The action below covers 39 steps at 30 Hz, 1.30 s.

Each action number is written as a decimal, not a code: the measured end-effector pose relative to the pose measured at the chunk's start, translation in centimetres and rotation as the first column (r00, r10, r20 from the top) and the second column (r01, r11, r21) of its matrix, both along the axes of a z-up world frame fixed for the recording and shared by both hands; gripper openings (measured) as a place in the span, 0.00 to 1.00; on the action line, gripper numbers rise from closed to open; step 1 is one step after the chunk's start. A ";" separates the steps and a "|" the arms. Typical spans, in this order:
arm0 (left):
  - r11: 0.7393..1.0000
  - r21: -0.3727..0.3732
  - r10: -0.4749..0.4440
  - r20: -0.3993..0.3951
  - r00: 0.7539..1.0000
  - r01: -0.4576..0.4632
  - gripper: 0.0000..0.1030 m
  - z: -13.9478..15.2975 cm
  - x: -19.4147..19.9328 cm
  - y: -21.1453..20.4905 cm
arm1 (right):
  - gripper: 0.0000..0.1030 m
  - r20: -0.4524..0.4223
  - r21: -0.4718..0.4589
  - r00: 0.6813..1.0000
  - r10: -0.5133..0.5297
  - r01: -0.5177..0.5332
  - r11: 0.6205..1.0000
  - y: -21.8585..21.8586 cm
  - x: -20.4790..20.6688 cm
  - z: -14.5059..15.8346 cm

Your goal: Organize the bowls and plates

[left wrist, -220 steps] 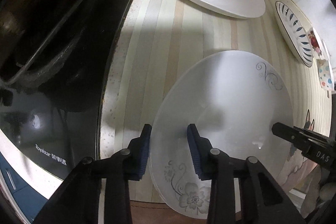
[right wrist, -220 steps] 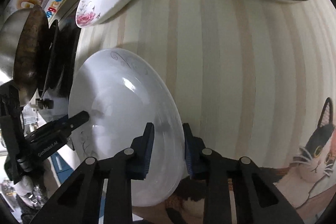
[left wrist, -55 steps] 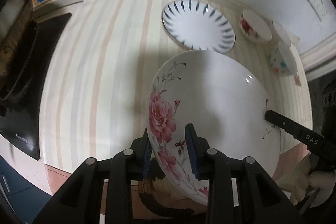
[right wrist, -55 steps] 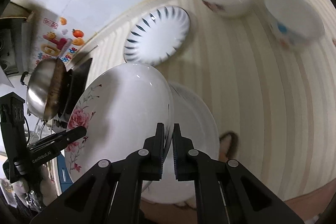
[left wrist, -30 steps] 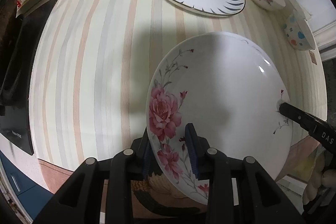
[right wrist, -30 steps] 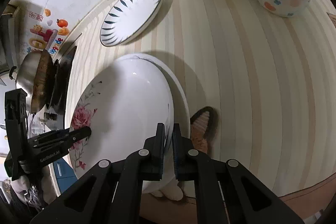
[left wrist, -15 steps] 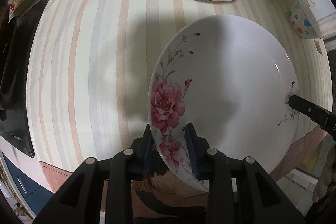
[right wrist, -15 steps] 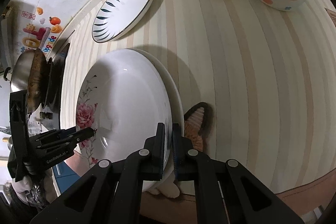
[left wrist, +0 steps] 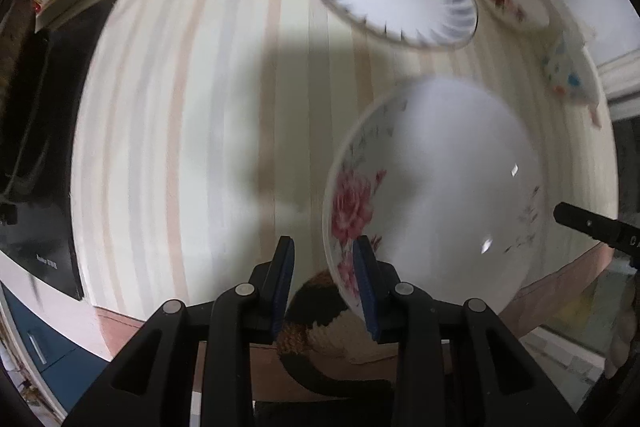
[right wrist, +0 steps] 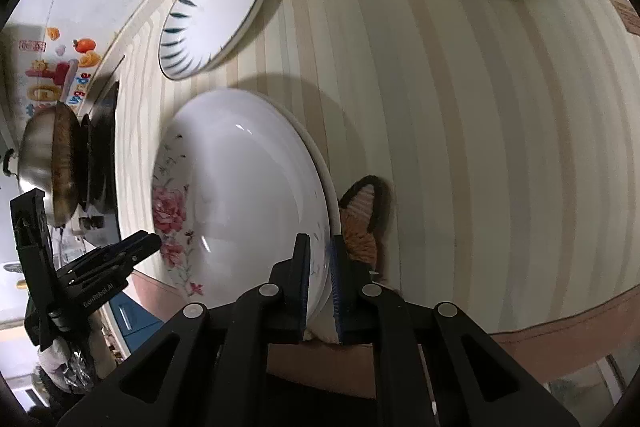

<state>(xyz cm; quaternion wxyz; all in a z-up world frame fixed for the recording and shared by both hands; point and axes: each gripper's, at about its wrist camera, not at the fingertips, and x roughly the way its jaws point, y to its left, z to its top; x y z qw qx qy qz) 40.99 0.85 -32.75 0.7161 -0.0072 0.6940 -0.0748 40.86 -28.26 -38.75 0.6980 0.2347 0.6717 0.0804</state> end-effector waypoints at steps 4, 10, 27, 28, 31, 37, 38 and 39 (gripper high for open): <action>0.999 -0.027 0.040 0.029 0.999 -0.039 0.28 1.6 3.9 1.0 | 0.21 0.047 0.015 0.999 -0.019 0.018 1.000 -0.7 2.5 2.4; 0.995 -0.047 0.094 0.039 0.995 -0.092 0.28 0.7 12.9 2.2 | 0.43 0.152 -0.004 0.988 -0.040 0.041 0.999 0.3 11.5 4.2; 0.999 -0.051 0.003 -0.057 0.998 -0.006 0.29 -6.0 23.6 -0.1 | 0.42 0.059 -0.134 0.998 0.000 0.008 0.991 2.6 22.9 -2.2; 0.998 -0.059 -0.002 -0.060 0.998 -0.002 0.29 -6.3 23.8 -0.1 | 0.41 0.054 -0.134 0.999 0.005 0.003 0.991 2.7 23.1 -2.4; 0.997 -0.071 -0.021 -0.051 0.998 0.018 0.27 -6.4 23.9 -0.7 | 0.29 0.044 -0.134 0.999 0.015 -0.009 0.991 3.0 23.4 -3.3; 0.997 -0.070 -0.023 -0.026 0.999 0.021 0.23 -6.3 23.5 -1.1 | 0.15 0.062 -0.143 0.997 0.039 -0.030 0.989 3.2 23.3 -3.7; 0.998 -0.064 -0.022 -0.024 0.999 0.020 0.23 -6.2 23.4 -1.1 | 0.15 0.062 -0.140 0.997 0.042 -0.033 0.990 3.2 23.4 -3.8; 0.998 -0.060 -0.022 -0.021 1.000 0.021 0.23 -6.1 23.1 -1.1 | 0.15 0.061 -0.133 0.997 0.043 -0.035 0.991 3.2 23.4 -3.9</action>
